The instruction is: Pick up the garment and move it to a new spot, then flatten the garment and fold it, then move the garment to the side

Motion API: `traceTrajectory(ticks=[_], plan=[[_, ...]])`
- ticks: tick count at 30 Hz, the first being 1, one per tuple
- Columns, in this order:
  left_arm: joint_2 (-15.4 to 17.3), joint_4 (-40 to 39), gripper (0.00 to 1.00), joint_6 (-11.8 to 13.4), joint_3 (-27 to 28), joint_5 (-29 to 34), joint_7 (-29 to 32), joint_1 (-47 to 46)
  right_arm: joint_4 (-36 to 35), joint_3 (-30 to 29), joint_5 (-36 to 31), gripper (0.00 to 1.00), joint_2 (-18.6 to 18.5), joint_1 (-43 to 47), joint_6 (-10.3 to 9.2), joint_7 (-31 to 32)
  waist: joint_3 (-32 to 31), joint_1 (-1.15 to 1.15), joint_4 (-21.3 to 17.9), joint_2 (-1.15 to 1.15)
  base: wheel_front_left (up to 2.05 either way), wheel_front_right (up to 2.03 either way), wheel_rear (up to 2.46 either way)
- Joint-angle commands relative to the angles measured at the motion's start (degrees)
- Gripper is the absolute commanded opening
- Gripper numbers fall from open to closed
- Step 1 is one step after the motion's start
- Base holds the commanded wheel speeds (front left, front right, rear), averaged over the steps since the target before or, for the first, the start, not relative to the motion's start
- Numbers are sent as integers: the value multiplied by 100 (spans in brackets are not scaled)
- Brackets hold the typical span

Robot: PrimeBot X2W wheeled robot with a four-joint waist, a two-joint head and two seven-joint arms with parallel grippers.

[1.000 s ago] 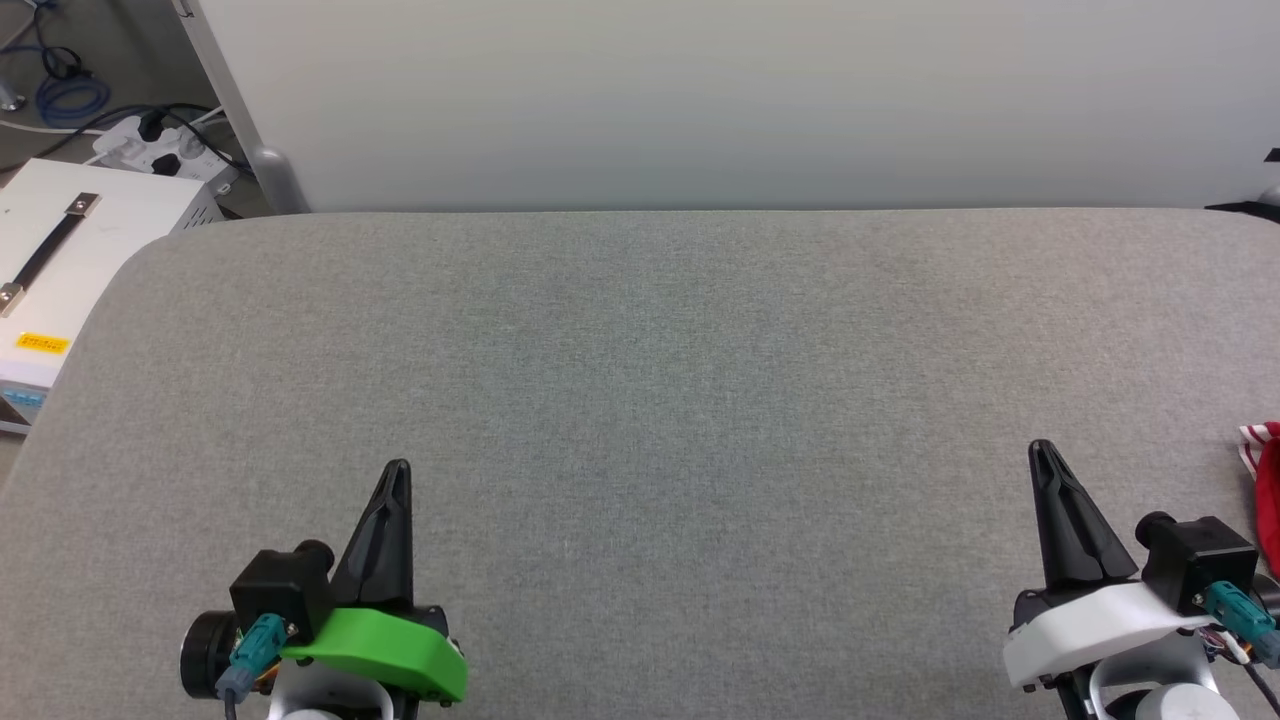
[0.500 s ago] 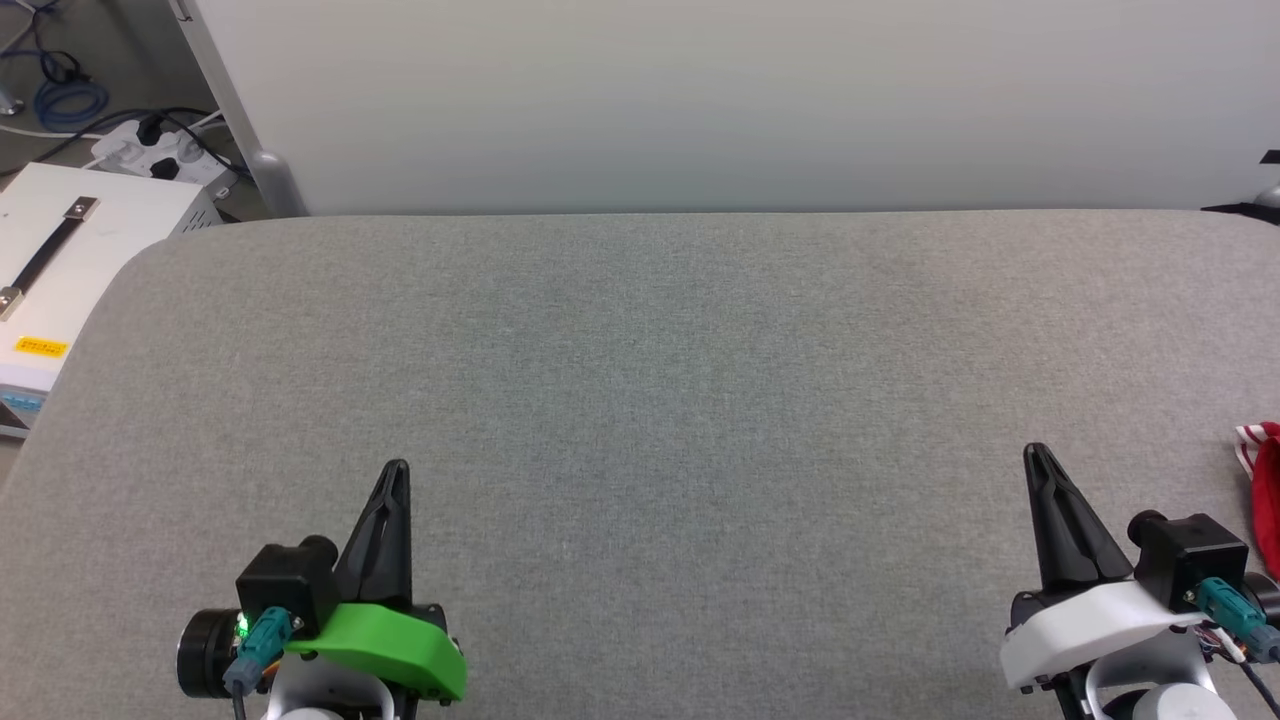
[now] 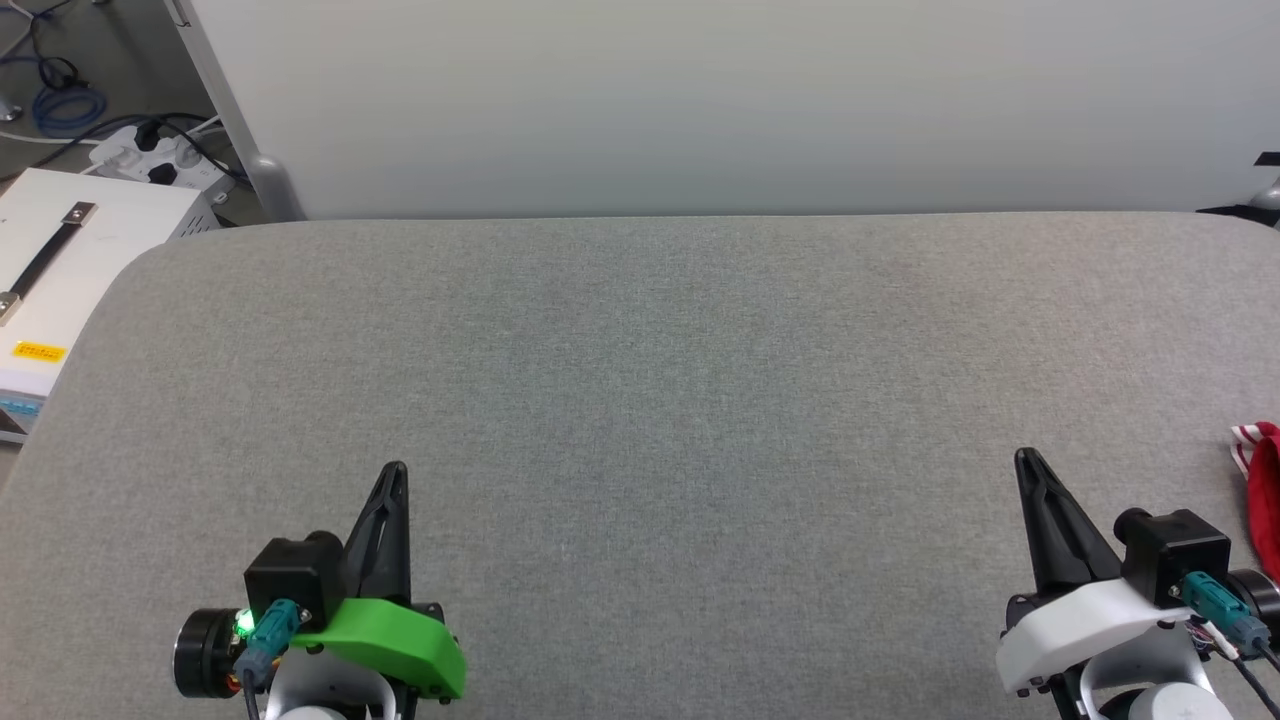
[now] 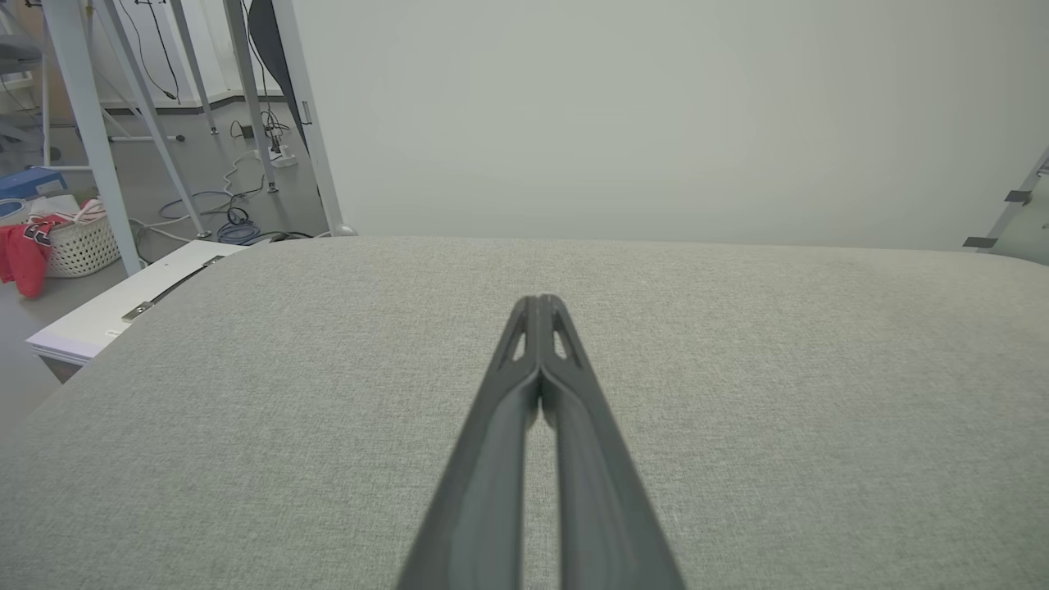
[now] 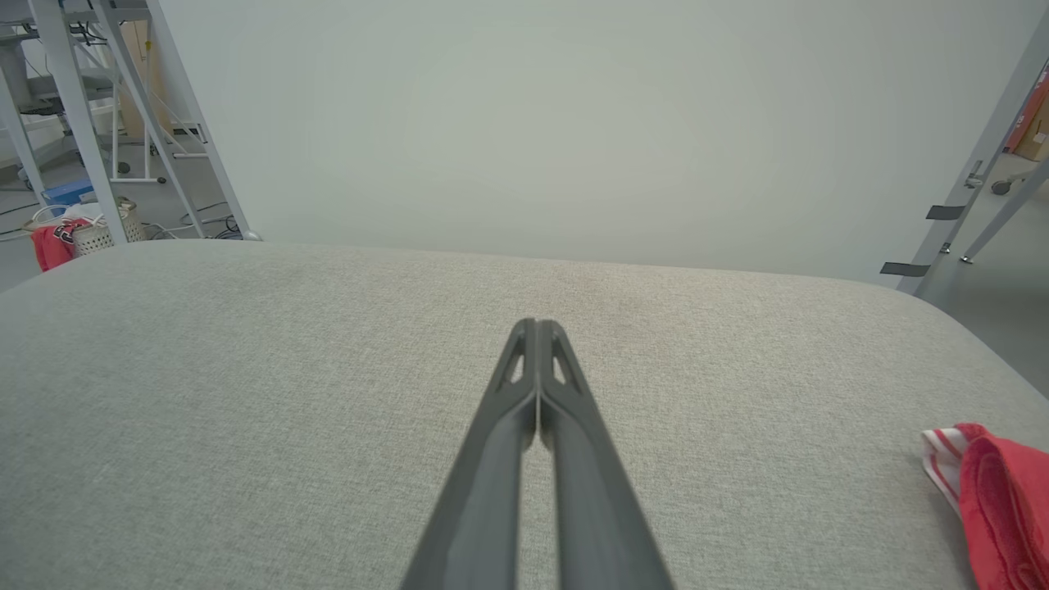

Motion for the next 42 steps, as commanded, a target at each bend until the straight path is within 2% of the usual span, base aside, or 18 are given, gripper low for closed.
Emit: traceTrajectory(ticks=[1,42], plan=[[-29,-42,0,42,34,75,26,-55,-31,1,-46,0,22,-55,-3,24,-2,0,-1,0,0,0,0],[-65,-200,0,271,86,526,511,-93,-71,21,-386,0,55,-90,-5,418,-67,0,-47,0,0,0,0]])
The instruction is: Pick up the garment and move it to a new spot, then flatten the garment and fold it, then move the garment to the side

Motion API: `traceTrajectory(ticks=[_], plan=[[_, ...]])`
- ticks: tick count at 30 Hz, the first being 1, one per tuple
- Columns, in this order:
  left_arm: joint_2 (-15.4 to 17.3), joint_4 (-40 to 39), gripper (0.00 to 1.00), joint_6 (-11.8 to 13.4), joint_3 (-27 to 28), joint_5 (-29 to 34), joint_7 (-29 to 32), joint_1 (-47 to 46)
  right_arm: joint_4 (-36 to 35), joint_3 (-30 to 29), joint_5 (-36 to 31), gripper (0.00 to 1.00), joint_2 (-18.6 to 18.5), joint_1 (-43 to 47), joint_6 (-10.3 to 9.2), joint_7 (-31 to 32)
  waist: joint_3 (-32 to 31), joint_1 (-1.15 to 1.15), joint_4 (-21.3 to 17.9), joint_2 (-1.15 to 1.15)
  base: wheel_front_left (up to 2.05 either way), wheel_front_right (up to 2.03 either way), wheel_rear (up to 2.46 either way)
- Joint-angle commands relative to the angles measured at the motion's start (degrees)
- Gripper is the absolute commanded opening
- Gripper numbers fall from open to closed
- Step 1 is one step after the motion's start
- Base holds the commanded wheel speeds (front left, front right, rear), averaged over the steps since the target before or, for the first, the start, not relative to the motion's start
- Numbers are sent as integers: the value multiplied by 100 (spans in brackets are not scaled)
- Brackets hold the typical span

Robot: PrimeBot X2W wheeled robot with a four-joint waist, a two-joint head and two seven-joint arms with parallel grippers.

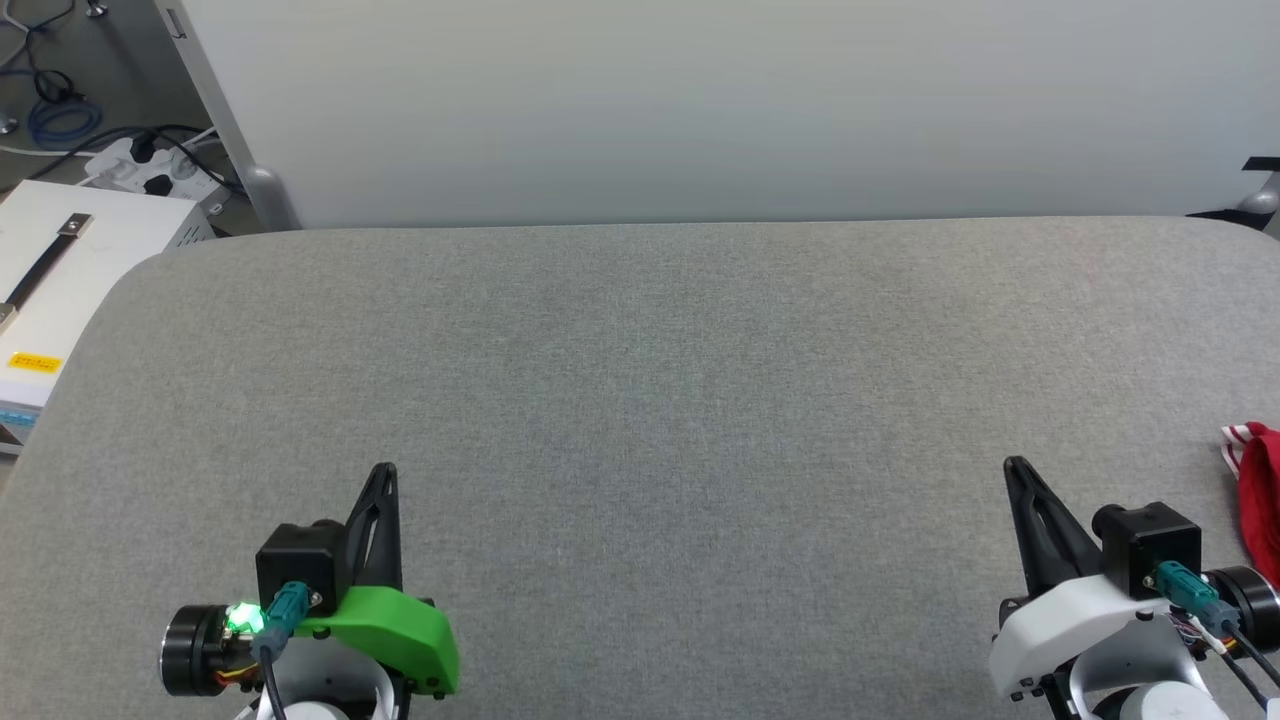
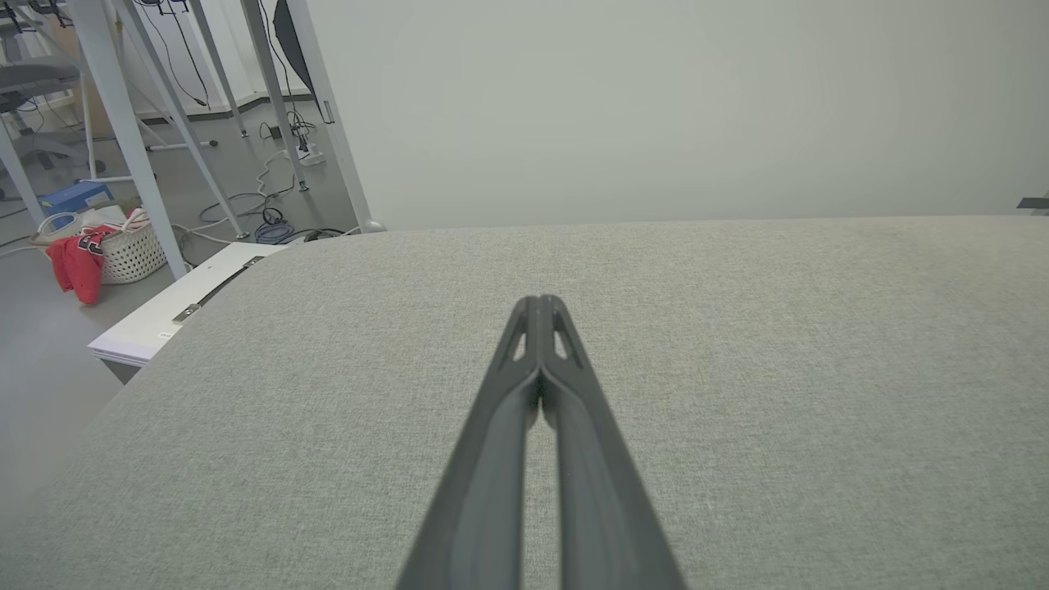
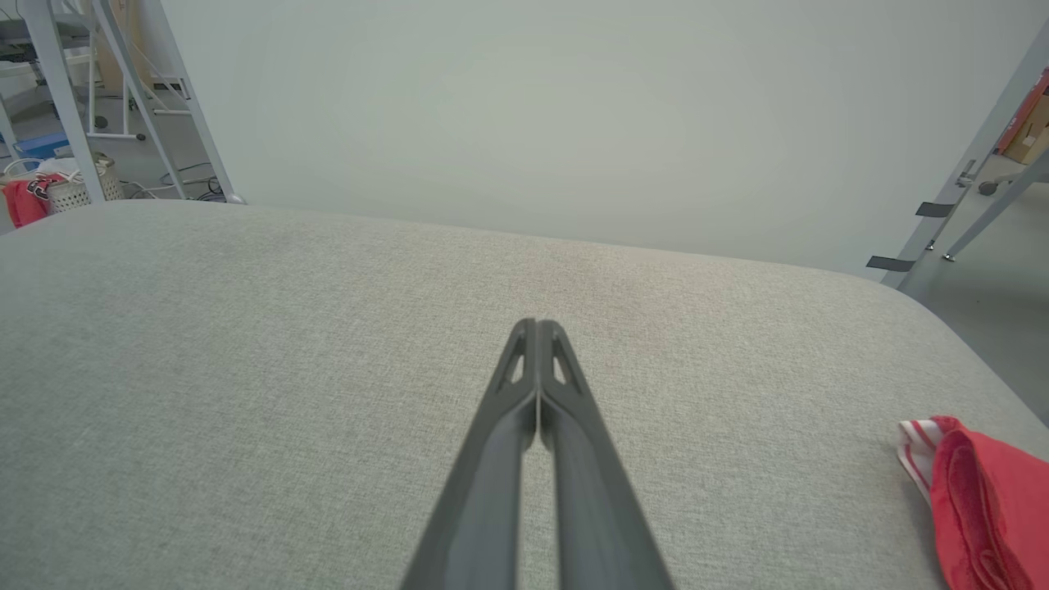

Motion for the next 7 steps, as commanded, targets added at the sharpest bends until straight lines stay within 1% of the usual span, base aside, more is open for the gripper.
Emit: traceTrajectory(ticks=[1,7], plan=[[-39,-41,0,41,15,68,32,-88,-30,3,-44,0,10,-83,-5,34,-2,0,-1,0,0,0,0],[-44,-64,0,74,23,134,103,-93,-35,6,-94,0,15,-88,-5,92,-11,0,-8,0,0,0,0]])
